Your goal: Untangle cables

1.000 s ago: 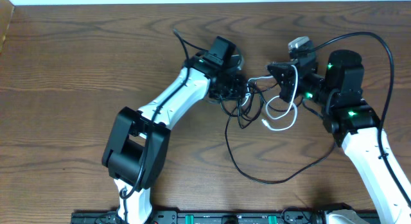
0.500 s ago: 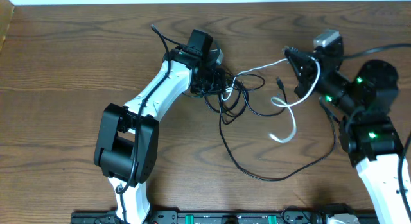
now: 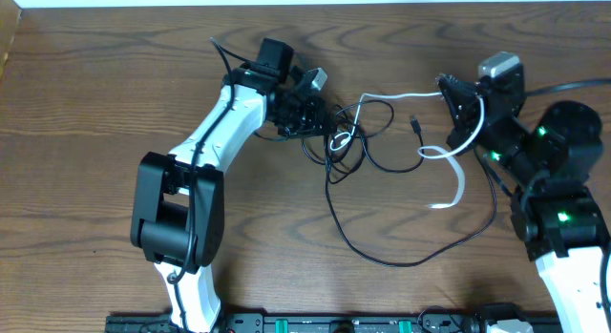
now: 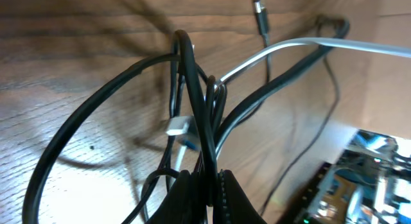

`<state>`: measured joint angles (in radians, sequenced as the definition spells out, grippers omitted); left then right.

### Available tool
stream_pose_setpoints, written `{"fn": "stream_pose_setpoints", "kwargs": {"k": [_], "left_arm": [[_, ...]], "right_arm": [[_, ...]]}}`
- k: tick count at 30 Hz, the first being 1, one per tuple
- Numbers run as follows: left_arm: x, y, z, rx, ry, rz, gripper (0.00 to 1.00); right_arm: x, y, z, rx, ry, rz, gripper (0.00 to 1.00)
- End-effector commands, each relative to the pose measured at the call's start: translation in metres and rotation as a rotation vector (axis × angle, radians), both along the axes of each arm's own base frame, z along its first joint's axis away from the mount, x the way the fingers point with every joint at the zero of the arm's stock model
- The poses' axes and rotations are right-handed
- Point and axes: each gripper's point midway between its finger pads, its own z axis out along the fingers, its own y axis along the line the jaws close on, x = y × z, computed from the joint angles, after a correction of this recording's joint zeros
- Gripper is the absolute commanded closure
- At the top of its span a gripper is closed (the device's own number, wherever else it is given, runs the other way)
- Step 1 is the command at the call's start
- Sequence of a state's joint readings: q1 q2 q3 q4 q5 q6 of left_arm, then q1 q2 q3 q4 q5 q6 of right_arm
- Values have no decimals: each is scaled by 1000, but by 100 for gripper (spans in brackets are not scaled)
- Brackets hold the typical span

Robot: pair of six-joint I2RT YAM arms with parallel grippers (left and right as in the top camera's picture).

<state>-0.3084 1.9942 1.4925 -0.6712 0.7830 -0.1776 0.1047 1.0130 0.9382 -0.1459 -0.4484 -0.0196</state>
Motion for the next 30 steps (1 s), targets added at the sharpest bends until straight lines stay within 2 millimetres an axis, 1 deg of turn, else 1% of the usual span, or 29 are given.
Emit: {"fn": "stream_pose_setpoints", "kwargs": {"k": [1, 4, 5, 6, 9, 12, 13, 14, 17, 20, 23, 24, 26, 29, 30], "left_arm": [[-11, -12, 23, -201, -1, -103, 93], [-17, -18, 42, -328, -18, -164, 93], [-17, -18, 42, -333, -23, -166, 93], [-15, -16, 40, -319, -28, -160, 93], [-9, -8, 25, -220, -45, -132, 93], [-5, 3, 10, -111, -50, -103, 93], [-4, 8, 4, -66, -48, -92, 93], [-3, 18, -6, 10, -41, -72, 93], [-4, 33, -20, 126, -30, -49, 93], [-4, 48, -30, 226, -24, -32, 93], [-4, 60, -38, 306, -20, -15, 93], [-4, 62, -39, 316, -19, -12, 93], [-3, 63, -41, 326, -19, -10, 93], [-3, 64, -41, 326, -19, -9, 93], [-3, 64, -41, 326, -19, -9, 93]], "right_arm": [[15, -13, -24, -48, 80, -72, 99], [25, -26, -46, -84, 148, -153, 99], [28, -30, -52, -95, 165, -176, 99], [30, -33, -57, -103, 178, -194, 99], [36, -42, -69, -130, 209, -250, 99], [39, -46, -68, -135, 199, -274, 99], [40, -46, -63, -131, 179, -276, 99], [41, -47, -52, -121, 138, -280, 99], [39, -50, -24, -99, 44, -294, 99], [31, -61, 10, -80, -66, -345, 99], [18, -76, 45, -63, -174, -427, 99], [14, -80, 52, -59, -195, -447, 99], [-1, -92, 73, -59, -260, -506, 99], [-18, -97, 91, -75, -324, -529, 99], [-20, -97, 93, -77, -334, -529, 99]]}}
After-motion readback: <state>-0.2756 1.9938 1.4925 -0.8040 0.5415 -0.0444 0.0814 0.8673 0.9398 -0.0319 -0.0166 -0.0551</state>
